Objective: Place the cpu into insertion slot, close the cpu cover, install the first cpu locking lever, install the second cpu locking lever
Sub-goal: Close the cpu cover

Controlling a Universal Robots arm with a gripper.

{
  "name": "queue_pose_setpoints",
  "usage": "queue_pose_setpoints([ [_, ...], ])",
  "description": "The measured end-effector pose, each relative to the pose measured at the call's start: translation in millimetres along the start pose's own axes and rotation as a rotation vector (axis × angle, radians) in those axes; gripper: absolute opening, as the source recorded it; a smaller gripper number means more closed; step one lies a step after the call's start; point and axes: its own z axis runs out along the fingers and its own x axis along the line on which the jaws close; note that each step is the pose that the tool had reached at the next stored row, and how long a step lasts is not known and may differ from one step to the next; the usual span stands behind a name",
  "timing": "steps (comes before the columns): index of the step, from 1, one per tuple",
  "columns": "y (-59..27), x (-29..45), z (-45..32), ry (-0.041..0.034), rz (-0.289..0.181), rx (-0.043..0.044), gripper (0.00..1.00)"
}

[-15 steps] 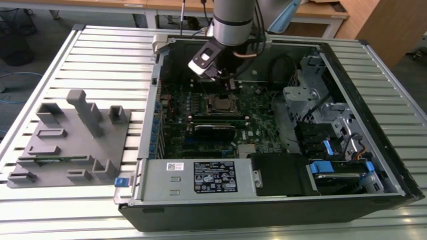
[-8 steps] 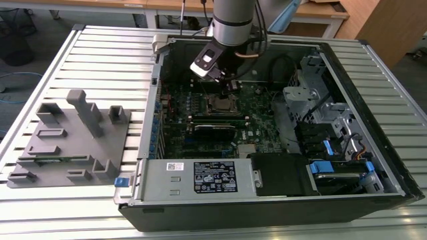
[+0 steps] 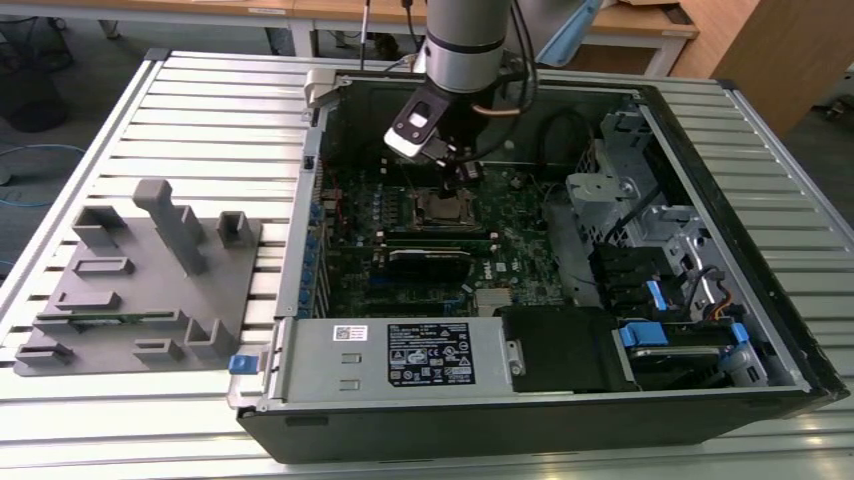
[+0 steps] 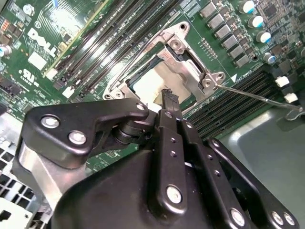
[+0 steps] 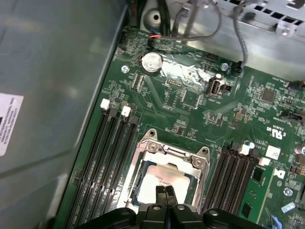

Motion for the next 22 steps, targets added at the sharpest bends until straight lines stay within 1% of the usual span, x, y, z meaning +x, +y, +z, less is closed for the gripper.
queue_pose_setpoints([
  [10, -0.6, 0.2, 0.8, 0.0032, -0.088, -0.0017, 0.10],
  [22, -2.5, 0.8, 1.5, 0.0061, -0.173, -0.0037, 0.10],
])
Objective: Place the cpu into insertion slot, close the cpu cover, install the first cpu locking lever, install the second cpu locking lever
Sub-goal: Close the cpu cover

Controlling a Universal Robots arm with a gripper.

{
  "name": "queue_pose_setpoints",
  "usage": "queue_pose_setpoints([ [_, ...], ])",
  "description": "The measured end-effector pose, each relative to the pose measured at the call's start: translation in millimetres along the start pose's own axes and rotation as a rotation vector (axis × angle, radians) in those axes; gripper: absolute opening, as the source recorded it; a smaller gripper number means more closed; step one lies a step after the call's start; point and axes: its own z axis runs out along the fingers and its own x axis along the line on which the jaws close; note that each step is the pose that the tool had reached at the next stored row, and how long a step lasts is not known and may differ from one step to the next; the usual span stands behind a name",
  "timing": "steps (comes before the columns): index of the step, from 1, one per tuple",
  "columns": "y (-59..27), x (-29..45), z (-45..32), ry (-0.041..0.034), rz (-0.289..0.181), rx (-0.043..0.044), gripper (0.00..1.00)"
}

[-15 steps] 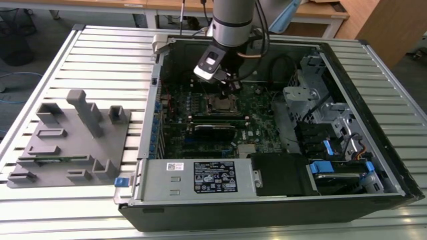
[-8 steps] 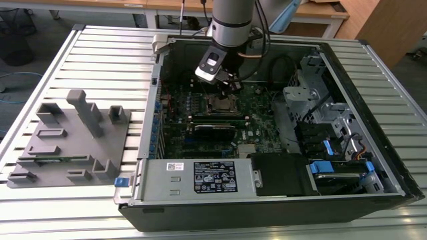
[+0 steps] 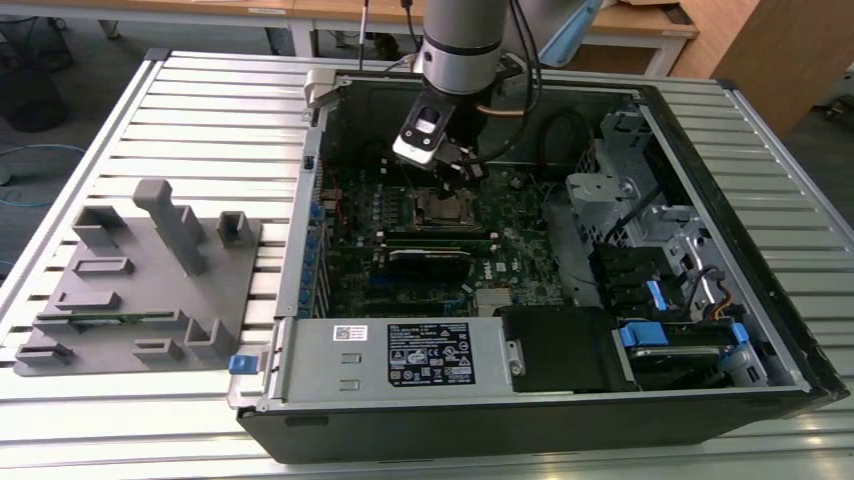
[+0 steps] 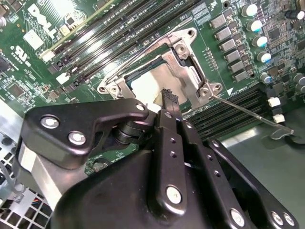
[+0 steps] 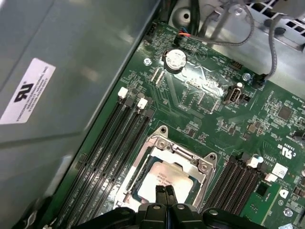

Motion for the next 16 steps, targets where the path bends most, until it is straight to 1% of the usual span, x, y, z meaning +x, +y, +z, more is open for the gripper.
queue_pose_setpoints([
  [16, -2.1, 1.1, 0.6, 0.0038, -0.107, -0.0022, 0.10],
])
